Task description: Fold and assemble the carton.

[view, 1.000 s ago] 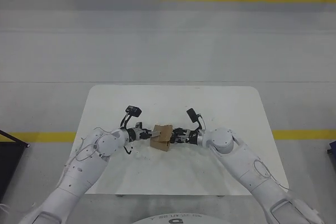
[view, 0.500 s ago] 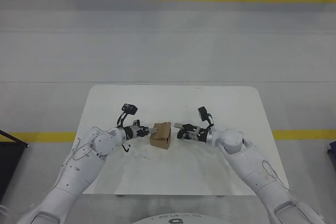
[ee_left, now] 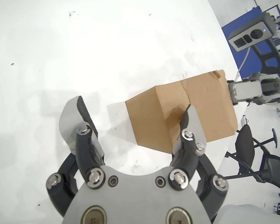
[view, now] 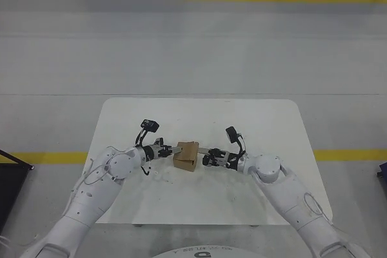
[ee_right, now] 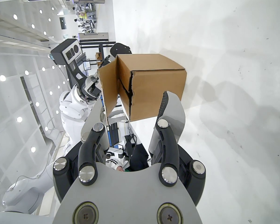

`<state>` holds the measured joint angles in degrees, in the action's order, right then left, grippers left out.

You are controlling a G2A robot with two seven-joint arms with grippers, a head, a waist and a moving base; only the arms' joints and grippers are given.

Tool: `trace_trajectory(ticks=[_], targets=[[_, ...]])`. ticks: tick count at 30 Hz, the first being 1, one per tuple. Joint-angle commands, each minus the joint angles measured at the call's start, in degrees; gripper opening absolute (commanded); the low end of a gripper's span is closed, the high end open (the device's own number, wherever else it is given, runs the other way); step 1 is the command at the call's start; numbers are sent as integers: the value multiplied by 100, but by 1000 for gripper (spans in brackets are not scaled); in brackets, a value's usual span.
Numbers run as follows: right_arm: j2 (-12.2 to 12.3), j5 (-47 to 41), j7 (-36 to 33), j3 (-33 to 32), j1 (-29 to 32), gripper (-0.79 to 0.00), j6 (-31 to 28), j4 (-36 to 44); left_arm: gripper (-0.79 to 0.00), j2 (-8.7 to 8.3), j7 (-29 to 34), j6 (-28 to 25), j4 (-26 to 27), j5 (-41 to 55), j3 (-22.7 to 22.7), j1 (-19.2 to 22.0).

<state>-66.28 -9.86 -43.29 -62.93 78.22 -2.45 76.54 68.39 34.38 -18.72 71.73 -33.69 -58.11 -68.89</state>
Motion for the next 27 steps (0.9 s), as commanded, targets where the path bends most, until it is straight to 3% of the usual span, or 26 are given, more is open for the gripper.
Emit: trace_trajectory(ticks=[1, 27], targets=[[-8, 11, 5, 38, -26, -305, 18, -12, -135, -1, -9, -2, 7, -14, 2, -1], [-14, 134, 72, 152, -72, -296, 258, 9, -126, -6, -106, -95, 28, -14, 23, -4]])
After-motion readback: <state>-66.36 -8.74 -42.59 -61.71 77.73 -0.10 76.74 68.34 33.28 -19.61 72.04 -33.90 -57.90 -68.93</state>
